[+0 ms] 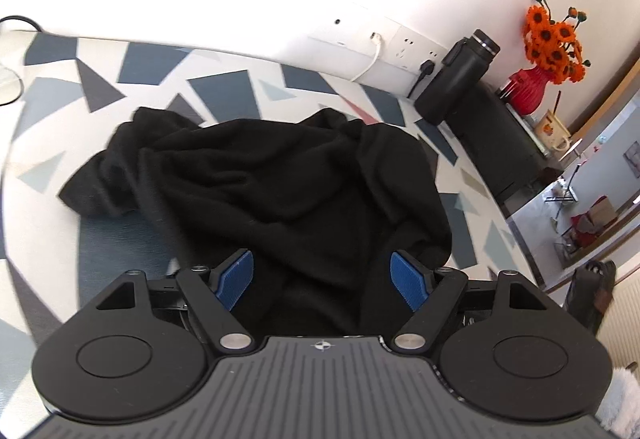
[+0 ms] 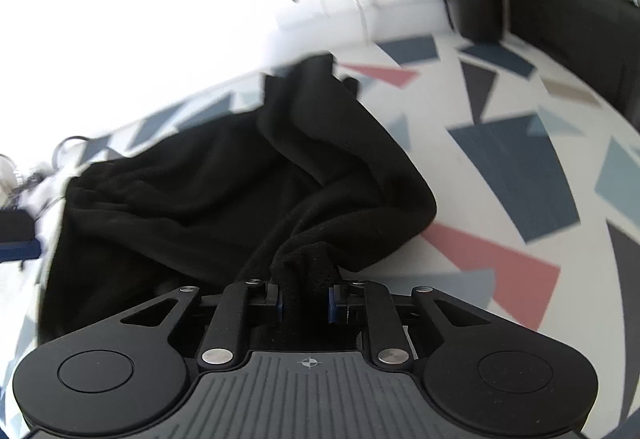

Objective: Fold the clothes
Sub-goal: 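Lower the black fleece onto the ironing board and open both grippers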

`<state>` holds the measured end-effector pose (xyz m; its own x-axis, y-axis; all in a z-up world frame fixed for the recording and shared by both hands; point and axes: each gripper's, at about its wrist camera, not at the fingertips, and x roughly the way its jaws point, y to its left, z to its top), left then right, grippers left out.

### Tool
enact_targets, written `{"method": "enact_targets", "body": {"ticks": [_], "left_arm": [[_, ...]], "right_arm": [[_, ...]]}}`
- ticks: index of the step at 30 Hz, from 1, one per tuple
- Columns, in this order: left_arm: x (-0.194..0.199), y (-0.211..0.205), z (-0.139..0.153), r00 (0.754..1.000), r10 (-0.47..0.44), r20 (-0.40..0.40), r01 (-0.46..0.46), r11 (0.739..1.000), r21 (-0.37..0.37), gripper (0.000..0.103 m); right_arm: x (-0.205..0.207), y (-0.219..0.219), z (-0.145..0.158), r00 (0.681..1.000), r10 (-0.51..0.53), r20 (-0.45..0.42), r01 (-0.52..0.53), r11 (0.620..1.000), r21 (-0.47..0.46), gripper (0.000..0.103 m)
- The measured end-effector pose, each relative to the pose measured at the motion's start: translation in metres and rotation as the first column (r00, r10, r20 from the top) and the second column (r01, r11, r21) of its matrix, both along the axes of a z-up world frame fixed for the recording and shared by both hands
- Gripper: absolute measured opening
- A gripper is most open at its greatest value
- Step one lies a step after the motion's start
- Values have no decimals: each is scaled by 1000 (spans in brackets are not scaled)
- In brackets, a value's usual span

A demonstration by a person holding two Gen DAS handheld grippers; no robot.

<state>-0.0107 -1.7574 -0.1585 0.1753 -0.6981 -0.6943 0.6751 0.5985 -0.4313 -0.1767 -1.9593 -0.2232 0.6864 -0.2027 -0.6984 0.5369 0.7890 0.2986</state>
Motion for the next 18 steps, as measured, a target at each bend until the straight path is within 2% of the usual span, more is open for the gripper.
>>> {"method": "enact_targets", "body": {"ticks": [3, 5, 7, 9, 10, 15, 17, 18], "left_arm": [[-6, -15, 1, 1000, -24, -5, 24, 1000, 10, 77], [-12, -26, -1, 999, -48, -14, 48, 999, 21, 77], [-18, -41, -7, 997, -75, -32, 76, 996, 37, 77], [-26, -59, -18, 992, -105, -65, 109, 992, 60, 77], [-29, -69, -24, 989, -120, -82, 126, 989, 71, 77], [-60, -127, -56, 971, -219, -97, 232, 960, 155, 78], [-71, -147, -69, 969, -237, -68, 246, 946, 212, 83], [-76, -155, -74, 969, -245, -42, 247, 939, 237, 90]], "right_arm": [[-8, -2, 7, 1000, 21, 6, -21, 1000, 22, 16], [-14, -11, 3, 1000, 5, -27, -4, 998, 58, 22], [-23, -24, 1, 997, -60, -51, 64, 994, 88, 49], [-36, -40, 0, 987, -146, -62, 152, 982, 108, 69], [-43, -46, 0, 983, -170, -63, 177, 978, 112, 72], [-77, -80, -1, 955, -290, -69, 297, 946, 130, 73], [-90, -93, -1, 939, -336, -72, 343, 929, 137, 73], [-97, -100, -1, 930, -359, -73, 366, 920, 140, 74]]}}
